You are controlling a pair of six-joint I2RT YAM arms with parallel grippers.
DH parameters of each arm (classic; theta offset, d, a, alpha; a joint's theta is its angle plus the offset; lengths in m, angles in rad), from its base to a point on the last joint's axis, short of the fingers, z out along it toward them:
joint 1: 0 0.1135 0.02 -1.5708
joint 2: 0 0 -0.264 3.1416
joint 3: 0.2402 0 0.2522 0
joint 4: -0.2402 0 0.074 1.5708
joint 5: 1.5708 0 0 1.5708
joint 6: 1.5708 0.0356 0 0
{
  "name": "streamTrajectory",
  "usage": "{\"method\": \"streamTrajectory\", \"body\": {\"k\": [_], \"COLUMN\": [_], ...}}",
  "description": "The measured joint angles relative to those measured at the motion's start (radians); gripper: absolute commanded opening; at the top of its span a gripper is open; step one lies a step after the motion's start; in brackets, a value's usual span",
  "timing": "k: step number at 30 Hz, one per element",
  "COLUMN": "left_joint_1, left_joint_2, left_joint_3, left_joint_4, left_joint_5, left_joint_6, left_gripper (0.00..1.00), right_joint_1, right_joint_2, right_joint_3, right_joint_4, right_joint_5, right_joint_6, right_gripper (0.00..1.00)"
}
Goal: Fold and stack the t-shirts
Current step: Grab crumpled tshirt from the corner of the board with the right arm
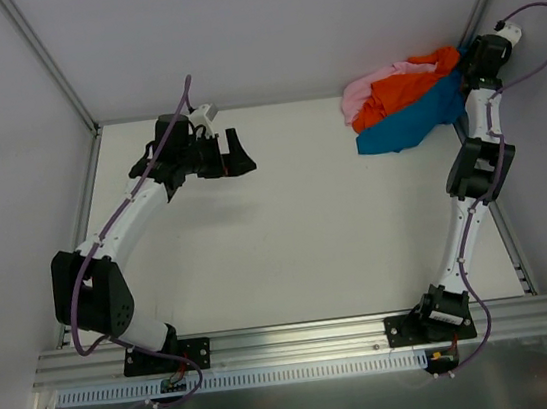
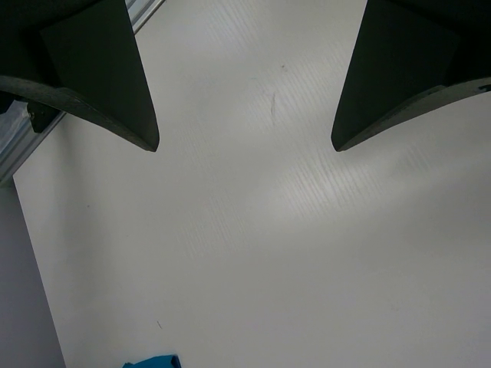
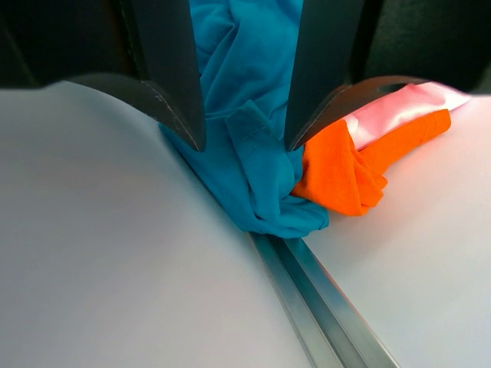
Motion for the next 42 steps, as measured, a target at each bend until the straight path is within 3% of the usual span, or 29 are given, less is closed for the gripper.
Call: {"method": "streamTrajectory", "body": {"k": [7,8,23,42], "left_joint_1": [-0.012,-0.013,-0.052,-0.059], "left_joint_2": [0.012,0.013,0.046,0.047], "left_joint_3": [0.008,0.01,0.05,-0.035], "left_joint_4": [0.0,-0.002,0.003,0.095], "left_joint_5": [-0.013,-0.016,-0.027,-0.022], "left_joint_6": [-0.002,-0.002,-0.009,-0.024], "left_gripper": [0.99,0.99,0.99,0.98], "right_joint_1": [0.0,0.0,0.0,-0.001], "right_joint_2": [0.007,0.008,0.006,-0.199], "right_joint_3": [0.0,0.0,-0.002,-0.142], "right_joint_4": [0.015,0.017,0.029,-0.15], "right_joint_5": [-0.004,-0.005,-0.041,-0.069], "right_joint_6": [0.001,0.002,0.028,0.06], "right_gripper": [0.02,0.01,0.0,0.0]}}
